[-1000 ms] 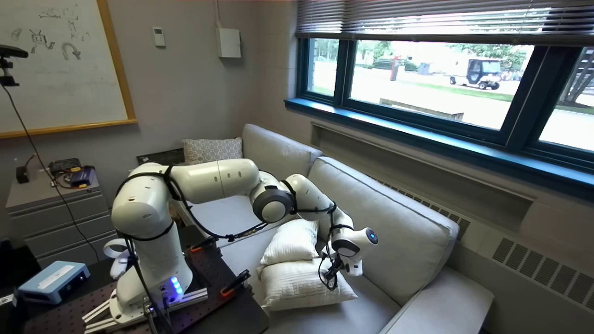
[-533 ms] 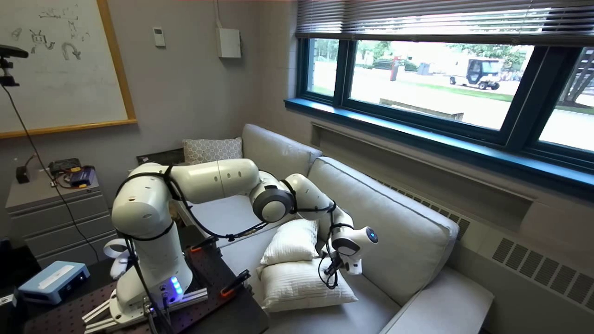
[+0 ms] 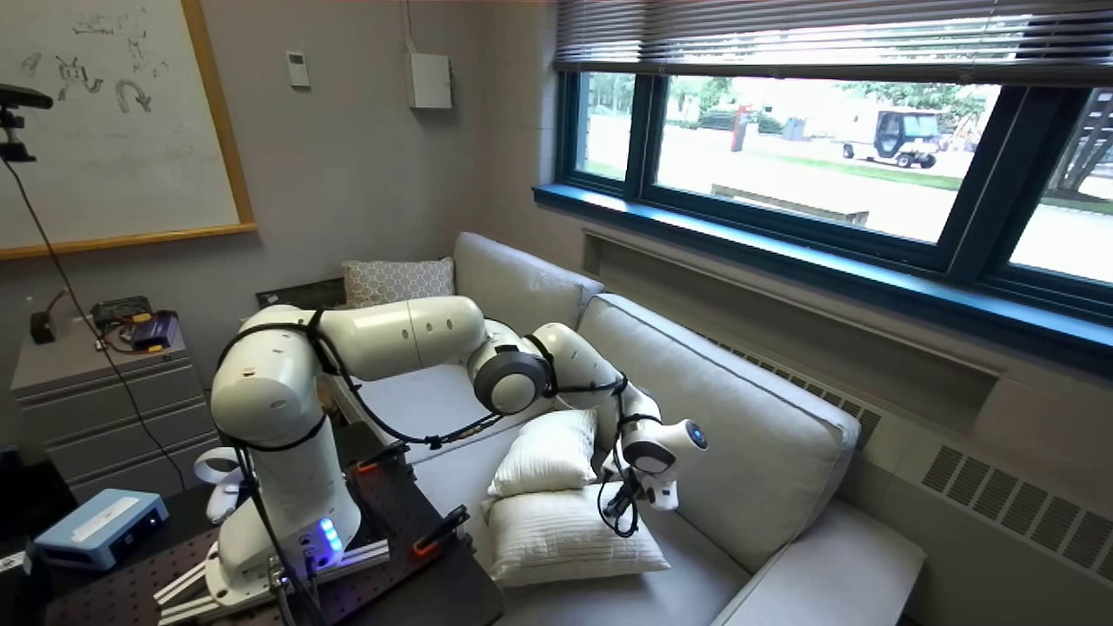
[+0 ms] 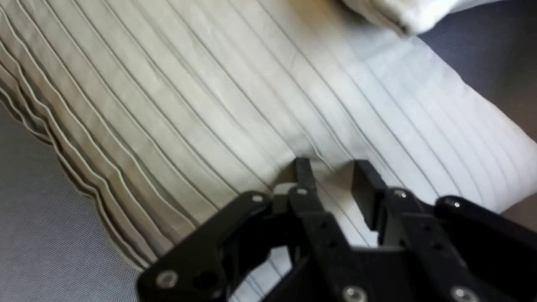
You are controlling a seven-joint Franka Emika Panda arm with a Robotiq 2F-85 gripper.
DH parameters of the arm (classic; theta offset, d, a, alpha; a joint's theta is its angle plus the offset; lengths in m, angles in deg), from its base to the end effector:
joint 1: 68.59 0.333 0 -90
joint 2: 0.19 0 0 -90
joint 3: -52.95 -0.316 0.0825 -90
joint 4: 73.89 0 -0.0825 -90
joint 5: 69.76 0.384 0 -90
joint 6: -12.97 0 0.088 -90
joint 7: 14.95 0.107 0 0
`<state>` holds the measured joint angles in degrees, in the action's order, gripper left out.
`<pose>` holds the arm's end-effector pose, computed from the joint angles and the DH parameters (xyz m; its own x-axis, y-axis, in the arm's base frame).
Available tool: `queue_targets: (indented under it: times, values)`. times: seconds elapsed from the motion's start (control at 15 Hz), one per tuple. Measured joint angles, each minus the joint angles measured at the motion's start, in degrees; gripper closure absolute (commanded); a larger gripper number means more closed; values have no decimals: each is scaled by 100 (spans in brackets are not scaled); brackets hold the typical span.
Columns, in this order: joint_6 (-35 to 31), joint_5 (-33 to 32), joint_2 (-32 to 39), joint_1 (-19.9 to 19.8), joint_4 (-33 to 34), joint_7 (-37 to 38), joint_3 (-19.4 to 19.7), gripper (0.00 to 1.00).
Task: Put the two pillows properly on the right side of the couch
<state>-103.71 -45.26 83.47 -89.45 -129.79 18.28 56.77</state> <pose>0.6306 -0.2503 -0.0828 0.2842 -0.8466 -0.4500 -0.9394 -0.3397 0.0459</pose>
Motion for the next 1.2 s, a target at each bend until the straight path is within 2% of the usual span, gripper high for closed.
queue_targets:
  times: [0.13, 0.47, 0.87, 1.2]
  values:
    - [-5, 0, 1, 3, -8, 6, 17, 38]
    - [54, -3, 26, -52, -252, 216, 162, 1]
    - [89, 10, -38, -94, -491, 310, 281, 0]
    - [71, 249, 21, -169, -500, 434, 145, 0]
